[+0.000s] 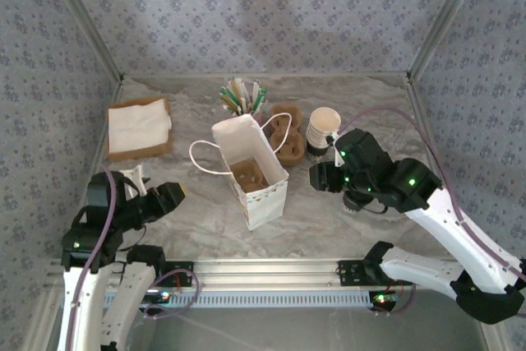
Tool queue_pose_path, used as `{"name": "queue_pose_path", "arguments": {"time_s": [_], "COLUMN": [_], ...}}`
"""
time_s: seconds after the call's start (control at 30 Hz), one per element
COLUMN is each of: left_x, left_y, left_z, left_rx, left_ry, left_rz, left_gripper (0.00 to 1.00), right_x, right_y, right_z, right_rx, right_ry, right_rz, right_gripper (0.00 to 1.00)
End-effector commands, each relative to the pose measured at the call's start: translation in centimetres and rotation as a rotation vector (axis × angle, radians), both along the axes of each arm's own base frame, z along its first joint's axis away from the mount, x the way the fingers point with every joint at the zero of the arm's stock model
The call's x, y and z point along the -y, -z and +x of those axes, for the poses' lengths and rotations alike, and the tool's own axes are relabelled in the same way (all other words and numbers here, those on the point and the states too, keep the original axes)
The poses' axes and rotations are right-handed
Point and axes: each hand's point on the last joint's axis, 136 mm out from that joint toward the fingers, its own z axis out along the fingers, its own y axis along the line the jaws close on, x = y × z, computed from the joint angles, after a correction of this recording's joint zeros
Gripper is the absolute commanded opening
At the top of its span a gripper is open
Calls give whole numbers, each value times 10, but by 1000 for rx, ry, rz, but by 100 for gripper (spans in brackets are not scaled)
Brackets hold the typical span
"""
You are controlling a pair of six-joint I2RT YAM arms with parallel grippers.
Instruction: Pack the takeout coffee
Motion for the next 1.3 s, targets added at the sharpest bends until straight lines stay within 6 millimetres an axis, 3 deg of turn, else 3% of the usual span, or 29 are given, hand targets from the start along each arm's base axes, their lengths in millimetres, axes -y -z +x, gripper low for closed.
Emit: {"name": "queue_pose_path", "arguments": {"time_s": [0.0,0.3,0.67,0.93,1.1,1.27], "left_x": [11,26,46,46,43,32], "left_y": [-3,34,52,51,44,28], "left_z": [18,54,91,101,98,85], "left_rx": [28,-37,-48,-36,-22,10], "left_ry": [7,12,44,42,40,30], "left_rz": [-94,-176,-103,-89,-70,-18], "left_gripper": [47,43,43,42,42,46], "right_x": [-6,-23,-63,-73,-63,-35], "right_y": [20,63,82,88,87,82], "right_z": [6,22,28,31,28,17], "right_rx": [-46,-113,-153,-167,-165,-170], "right_ry": [12,15,-49,-65,-48,1], "right_rz": [39,63,109,106,82,18], "right_gripper": [49,47,46,47,49,62]}}
